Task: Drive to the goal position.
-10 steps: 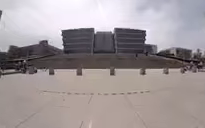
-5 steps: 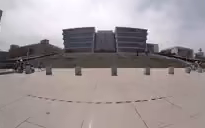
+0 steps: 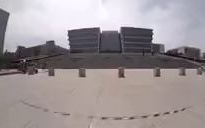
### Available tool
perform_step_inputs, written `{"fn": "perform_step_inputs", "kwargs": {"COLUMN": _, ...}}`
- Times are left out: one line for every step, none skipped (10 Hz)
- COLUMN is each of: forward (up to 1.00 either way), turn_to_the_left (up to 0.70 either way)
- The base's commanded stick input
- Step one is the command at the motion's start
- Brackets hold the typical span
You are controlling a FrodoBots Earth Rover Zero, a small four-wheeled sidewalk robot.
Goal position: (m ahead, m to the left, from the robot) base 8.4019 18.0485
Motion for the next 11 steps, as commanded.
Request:
{"fn": "perform_step_inputs", "kwargs": {"forward": 1.00, "turn_to_the_left": 0.00}}
{"fn": "perform_step_inputs", "kwargs": {"forward": 1.00, "turn_to_the_left": 0.00}}
{"fn": "perform_step_inputs", "kwargs": {"forward": 1.00, "turn_to_the_left": 0.00}}
{"fn": "perform_step_inputs", "kwargs": {"forward": 1.00, "turn_to_the_left": 0.00}}
{"fn": "perform_step_inputs", "kwargs": {"forward": 1.00, "turn_to_the_left": 0.00}}
{"fn": "perform_step_inputs", "kwargs": {"forward": 1.00, "turn_to_the_left": 0.00}}
{"fn": "perform_step_inputs", "kwargs": {"forward": 1.00, "turn_to_the_left": 0.00}}
{"fn": "perform_step_inputs", "kwargs": {"forward": 1.00, "turn_to_the_left": 0.00}}
{"fn": "perform_step_inputs", "kwargs": {"forward": 1.00, "turn_to_the_left": 0.00}}
{"fn": "perform_step_inputs", "kwargs": {"forward": 1.00, "turn_to_the_left": 0.00}}
{"fn": "perform_step_inputs", "kwargs": {"forward": 1.00, "turn_to_the_left": 0.00}}
